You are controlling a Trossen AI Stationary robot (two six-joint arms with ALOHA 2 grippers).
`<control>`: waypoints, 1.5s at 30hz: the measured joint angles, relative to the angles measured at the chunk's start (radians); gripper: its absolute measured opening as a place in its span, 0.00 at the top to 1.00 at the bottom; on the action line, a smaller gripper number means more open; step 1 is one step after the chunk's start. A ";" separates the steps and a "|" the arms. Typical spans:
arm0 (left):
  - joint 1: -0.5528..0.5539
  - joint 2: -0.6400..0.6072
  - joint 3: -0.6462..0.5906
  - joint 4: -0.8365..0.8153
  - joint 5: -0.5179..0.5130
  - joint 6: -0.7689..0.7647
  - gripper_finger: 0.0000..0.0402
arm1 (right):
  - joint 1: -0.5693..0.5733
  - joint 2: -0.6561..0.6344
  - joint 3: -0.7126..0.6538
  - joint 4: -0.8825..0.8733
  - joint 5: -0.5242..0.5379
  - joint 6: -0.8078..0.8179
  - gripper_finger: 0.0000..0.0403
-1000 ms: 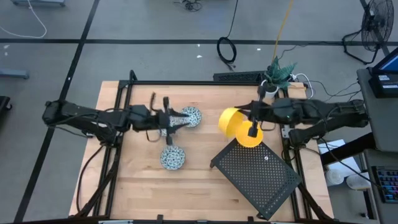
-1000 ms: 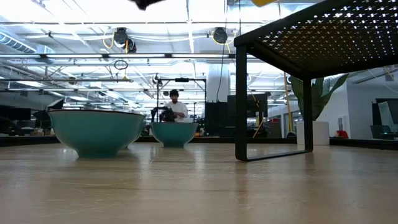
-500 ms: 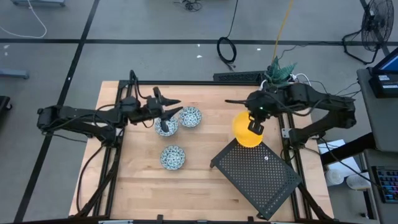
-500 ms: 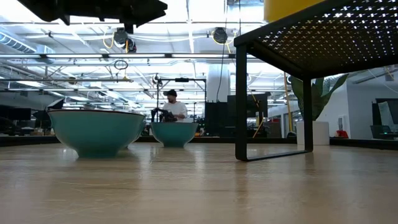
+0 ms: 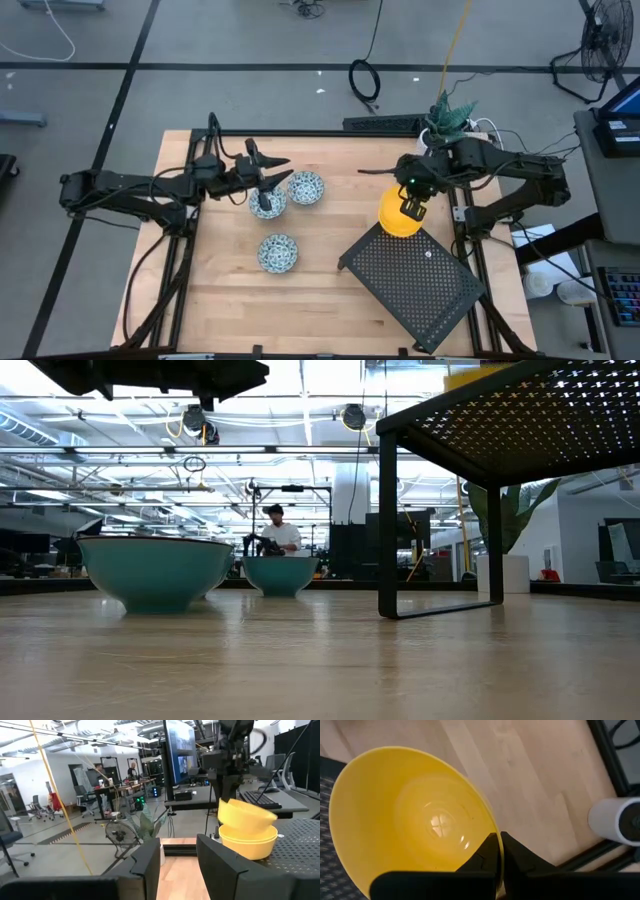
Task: Pick & Place Mini bowls
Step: Stack the yellow bowl on top of the yellow bowls on the shelf, then put the blue patterned bowl on the shelf
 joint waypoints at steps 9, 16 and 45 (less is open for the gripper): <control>0.000 0.000 0.000 -0.003 0.000 -0.044 0.67 | 0.000 0.001 -0.140 0.036 -0.085 -0.013 1.00; 0.000 0.000 0.000 -0.003 0.000 -0.045 0.67 | -0.001 0.001 -0.143 0.058 -0.114 -0.016 1.00; 0.000 0.000 0.000 -0.018 -0.001 -0.046 0.67 | -0.002 -0.006 -0.143 0.075 -0.187 -0.001 0.68</control>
